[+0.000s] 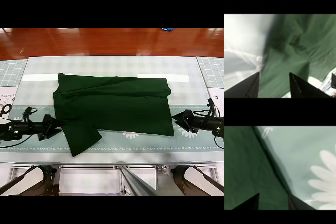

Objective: Fold the shirts.

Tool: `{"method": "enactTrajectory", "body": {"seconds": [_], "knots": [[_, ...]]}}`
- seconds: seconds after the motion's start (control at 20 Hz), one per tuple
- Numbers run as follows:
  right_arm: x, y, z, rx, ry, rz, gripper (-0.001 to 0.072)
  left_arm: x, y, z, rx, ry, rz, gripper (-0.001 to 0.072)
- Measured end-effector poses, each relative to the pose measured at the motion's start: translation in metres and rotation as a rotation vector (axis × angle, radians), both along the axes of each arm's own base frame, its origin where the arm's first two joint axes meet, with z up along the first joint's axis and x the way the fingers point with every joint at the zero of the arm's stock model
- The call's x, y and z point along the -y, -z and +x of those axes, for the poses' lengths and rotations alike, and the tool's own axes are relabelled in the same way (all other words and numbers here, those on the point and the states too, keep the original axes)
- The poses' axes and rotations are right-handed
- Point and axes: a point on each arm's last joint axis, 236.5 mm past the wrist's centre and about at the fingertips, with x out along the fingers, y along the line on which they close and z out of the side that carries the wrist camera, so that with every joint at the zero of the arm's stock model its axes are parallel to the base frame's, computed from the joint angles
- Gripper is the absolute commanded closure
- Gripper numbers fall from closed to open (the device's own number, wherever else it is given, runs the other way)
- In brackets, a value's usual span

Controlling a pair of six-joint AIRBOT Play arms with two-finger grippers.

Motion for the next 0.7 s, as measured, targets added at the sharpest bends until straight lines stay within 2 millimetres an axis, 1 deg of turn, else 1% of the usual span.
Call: {"method": "enactTrajectory", "body": {"seconds": [0.05, 0.1, 0.15, 0.2, 0.35, 0.45, 0.5, 0.6, 0.7], "knots": [[-0.002, -0.001, -0.002, 0.002, -0.004, 0.003, 0.0299, 0.007, 0.001, 0.001, 0.007, 0.007, -0.003, 0.0259], [-0.003, -0.002, -0.002, 0.004, -0.004, 0.009, 0.0298, 0.014, 0.003, 0.004, 0.017, 0.012, 0.000, 0.0409], [-0.005, -0.003, -0.003, 0.004, -0.009, 0.016, 0.0299, 0.016, 0.007, 0.007, 0.029, 0.016, 0.018, 0.0627], [-0.006, -0.004, -0.004, 0.005, -0.012, 0.018, 0.0299, 0.017, 0.010, 0.012, 0.047, 0.015, 0.044, 0.0690], [-0.002, -0.008, -0.003, 0.013, -0.018, 0.009, 0.0298, 0.024, 0.005, 0.022, 0.096, 0.047, 0.051, 0.0690], [0.009, -0.012, -0.004, 0.011, -0.016, -0.005, 0.0299, 0.028, -0.002, 0.024, 0.123, 0.097, 0.039, 0.0691], [0.012, -0.014, -0.007, -0.002, -0.014, -0.002, 0.0299, 0.032, -0.009, 0.024, 0.134, 0.117, 0.016, 0.0691], [0.015, -0.008, -0.023, -0.075, -0.021, -0.004, 0.0299, 0.038, -0.019, 0.025, 0.151, 0.140, -0.017, 0.0690], [0.011, 0.003, -0.043, -0.170, -0.044, -0.011, 0.0299, 0.041, -0.024, 0.026, 0.164, 0.148, -0.029, 0.0690]]}}
